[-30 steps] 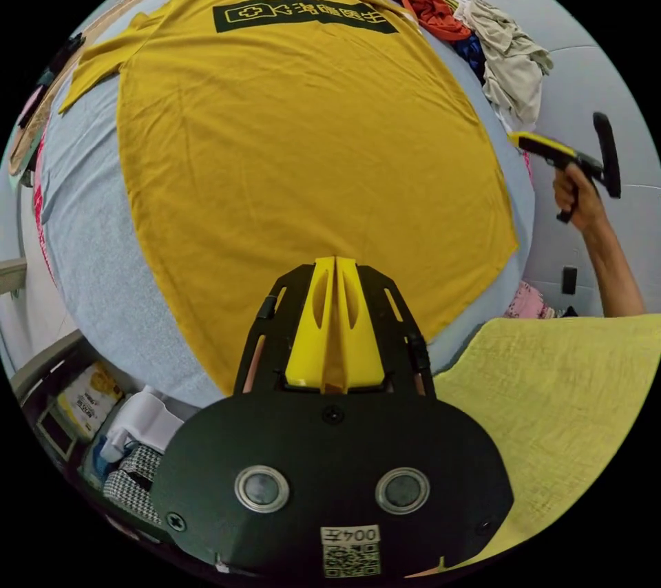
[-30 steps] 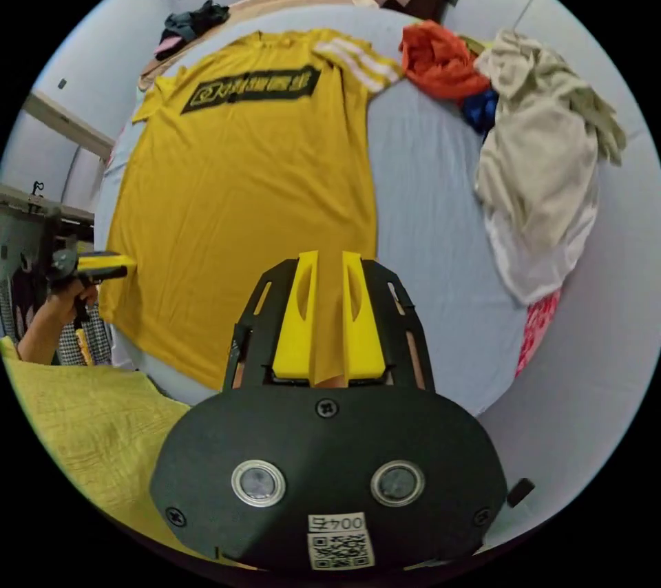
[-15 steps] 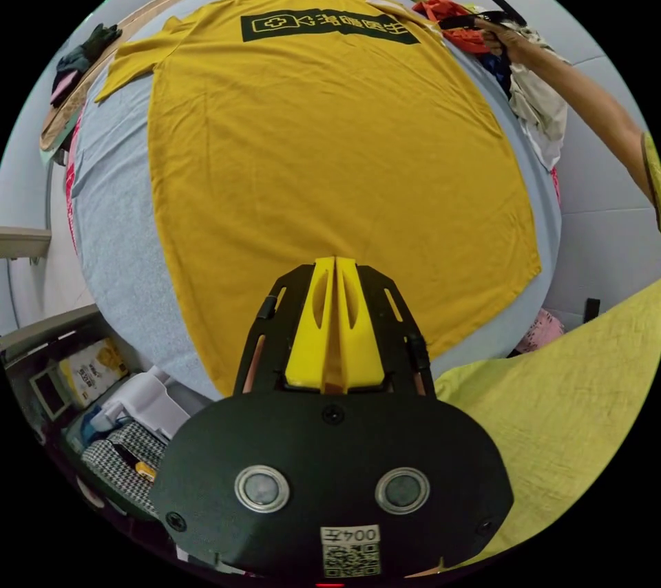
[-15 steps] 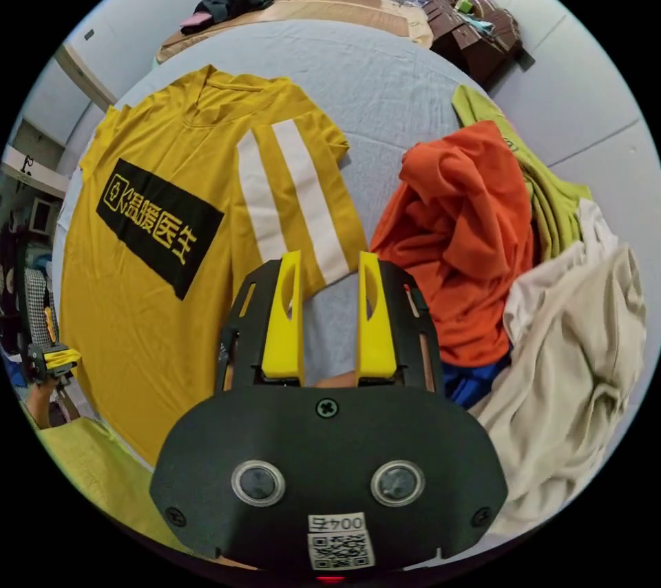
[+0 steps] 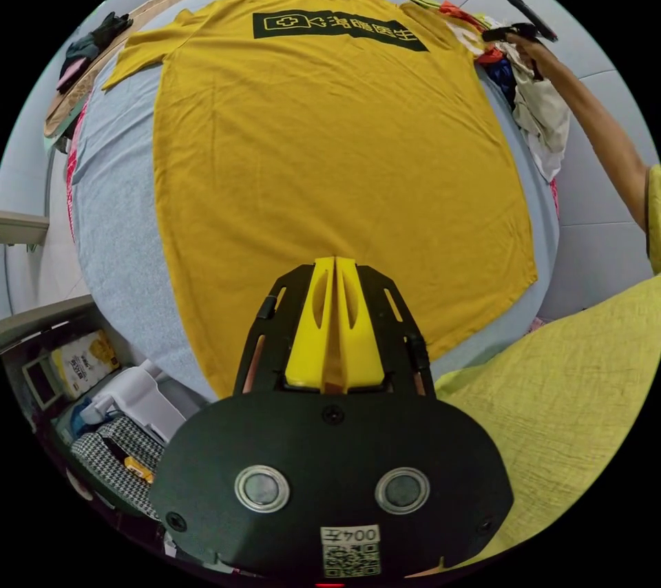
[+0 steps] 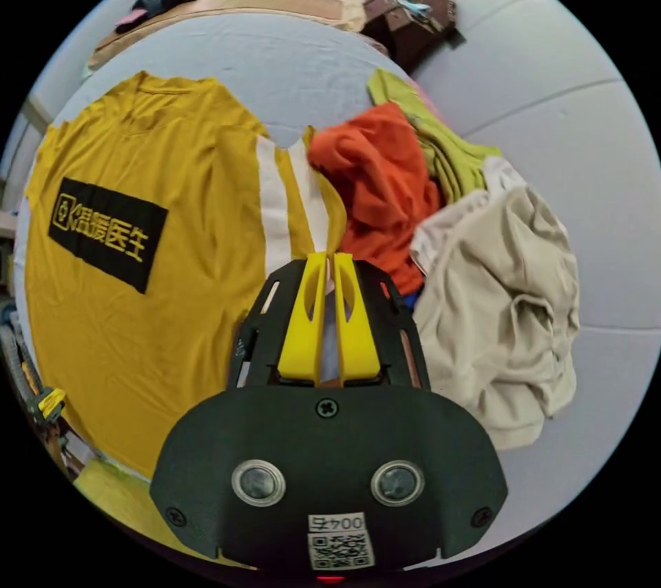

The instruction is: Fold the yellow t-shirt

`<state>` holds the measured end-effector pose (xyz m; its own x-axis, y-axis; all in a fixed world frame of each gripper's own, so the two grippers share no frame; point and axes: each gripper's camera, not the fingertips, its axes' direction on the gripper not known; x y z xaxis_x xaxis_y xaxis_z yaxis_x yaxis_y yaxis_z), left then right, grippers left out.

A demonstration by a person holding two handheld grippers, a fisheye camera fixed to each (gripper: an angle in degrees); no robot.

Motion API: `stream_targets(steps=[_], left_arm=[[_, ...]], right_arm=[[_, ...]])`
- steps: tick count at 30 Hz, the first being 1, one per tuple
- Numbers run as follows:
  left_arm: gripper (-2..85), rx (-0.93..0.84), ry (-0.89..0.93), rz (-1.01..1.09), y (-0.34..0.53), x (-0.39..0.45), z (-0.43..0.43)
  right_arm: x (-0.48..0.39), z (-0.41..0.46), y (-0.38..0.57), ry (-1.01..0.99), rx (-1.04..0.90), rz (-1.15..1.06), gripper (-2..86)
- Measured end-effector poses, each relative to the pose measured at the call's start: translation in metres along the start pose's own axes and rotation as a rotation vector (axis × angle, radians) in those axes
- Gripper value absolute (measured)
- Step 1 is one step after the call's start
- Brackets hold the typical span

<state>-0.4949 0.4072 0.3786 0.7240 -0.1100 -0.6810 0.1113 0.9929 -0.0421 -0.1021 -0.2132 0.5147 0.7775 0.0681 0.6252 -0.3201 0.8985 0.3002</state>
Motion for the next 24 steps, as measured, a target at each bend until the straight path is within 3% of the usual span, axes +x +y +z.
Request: stream_targets(steps=[6,8,10,13,18,22,24], left_arm=[[0.3,-0.009,0.016,0.017,-0.003,-0.002,0.004],[0.3,-0.001,0.030,0.010,-0.003,-0.004,0.006],[0.4,0.006,0.036,0.009,-0.004,-0.004,0.006],[0.4,0.011,0.041,0.013,-0.005,-0.005,0.007],[0.3,0.012,0.050,0.008,-0.010,-0.005,0.007],[0.3,0.017,0.057,0.002,-0.014,-0.005,0.007],[0.3,0.020,0.060,0.001,-0.017,-0.005,0.006]], right_arm=[[0.012,0.025,0.020,-0.002,-0.067,0.152,8.8],[0.016,0.002,0.037,-0.042,0.037,0.219,9.1],[0.003,-0.030,0.049,-0.139,0.262,0.166,6.1],[-0.019,-0.035,0.015,-0.207,0.323,0.076,1.7],[-0.019,0.005,-0.062,-0.486,0.244,0.047,-0.4],[-0.002,0.055,-0.092,-0.501,0.093,0.114,-0.6],[0.015,0.065,-0.089,-0.514,0.122,0.147,-0.6]])
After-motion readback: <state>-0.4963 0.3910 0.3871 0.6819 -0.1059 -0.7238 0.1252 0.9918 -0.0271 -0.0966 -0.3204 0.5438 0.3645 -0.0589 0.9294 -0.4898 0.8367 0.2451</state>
